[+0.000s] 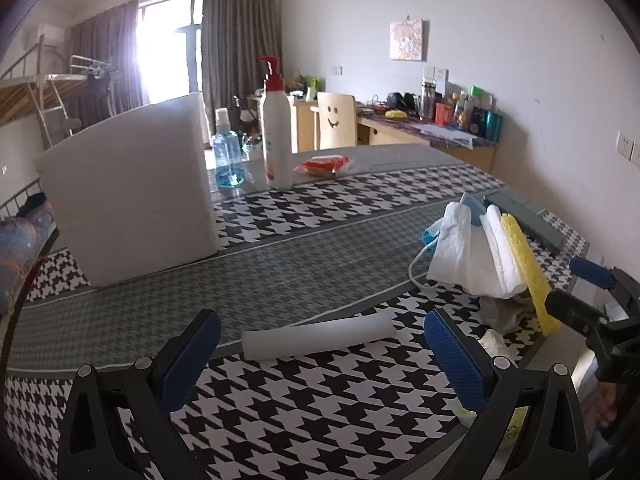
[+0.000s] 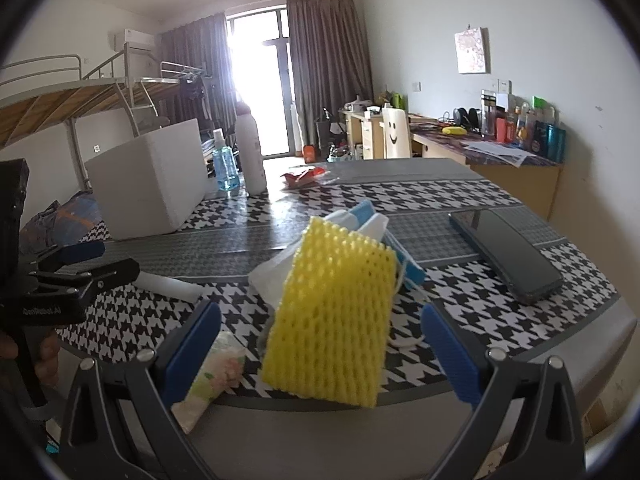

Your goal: Organize soft objects

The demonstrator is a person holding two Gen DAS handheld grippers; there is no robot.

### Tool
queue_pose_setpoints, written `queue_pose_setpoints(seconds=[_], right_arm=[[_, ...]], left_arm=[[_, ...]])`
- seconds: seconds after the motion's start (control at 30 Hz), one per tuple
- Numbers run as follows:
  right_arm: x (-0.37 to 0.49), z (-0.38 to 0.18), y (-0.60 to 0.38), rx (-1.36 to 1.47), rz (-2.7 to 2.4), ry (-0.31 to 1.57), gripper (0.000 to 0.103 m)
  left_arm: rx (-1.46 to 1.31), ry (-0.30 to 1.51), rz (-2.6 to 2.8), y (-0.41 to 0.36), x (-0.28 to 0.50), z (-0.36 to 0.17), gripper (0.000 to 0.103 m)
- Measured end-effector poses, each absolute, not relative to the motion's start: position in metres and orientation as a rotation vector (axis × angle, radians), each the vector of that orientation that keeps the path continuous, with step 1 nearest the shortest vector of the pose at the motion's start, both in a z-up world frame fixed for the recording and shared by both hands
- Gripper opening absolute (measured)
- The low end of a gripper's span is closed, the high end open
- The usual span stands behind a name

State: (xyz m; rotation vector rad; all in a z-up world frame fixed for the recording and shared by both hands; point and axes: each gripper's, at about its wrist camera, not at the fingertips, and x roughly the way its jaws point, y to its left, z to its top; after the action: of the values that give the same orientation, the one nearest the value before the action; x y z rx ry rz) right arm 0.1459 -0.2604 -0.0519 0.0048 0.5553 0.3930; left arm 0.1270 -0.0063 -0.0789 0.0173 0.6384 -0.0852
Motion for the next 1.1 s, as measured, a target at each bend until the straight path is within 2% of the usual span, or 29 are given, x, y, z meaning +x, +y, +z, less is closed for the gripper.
queue_pose_setpoints(seconds=[0.43, 0.7, 1.03, 1.1], right_arm=[[0.153, -0.060, -0.278, 0.041, 0.367, 0.577, 0.102], [0.160, -0.069, -0.289, 0.062, 0.363, 0.595, 0.102], [0.160, -0.073, -0.288, 0.075, 0.386, 0.607, 0.102], [0.159, -0.073, -0.288, 0.077, 0.390, 0.608, 0.102]], left_arm=[[0.093, 0.722, -0.138, -0.030, 0.146, -0.092, 0.101], [0.165, 0.835, -0.160, -0.045, 0.164, -0.104, 0.082], [0.236, 0.870, -0.180, -0.049, 0.183, -0.109, 0.077], [0.202, 0.896, -0.227, -0.045, 0.186, -0.109, 0.067]])
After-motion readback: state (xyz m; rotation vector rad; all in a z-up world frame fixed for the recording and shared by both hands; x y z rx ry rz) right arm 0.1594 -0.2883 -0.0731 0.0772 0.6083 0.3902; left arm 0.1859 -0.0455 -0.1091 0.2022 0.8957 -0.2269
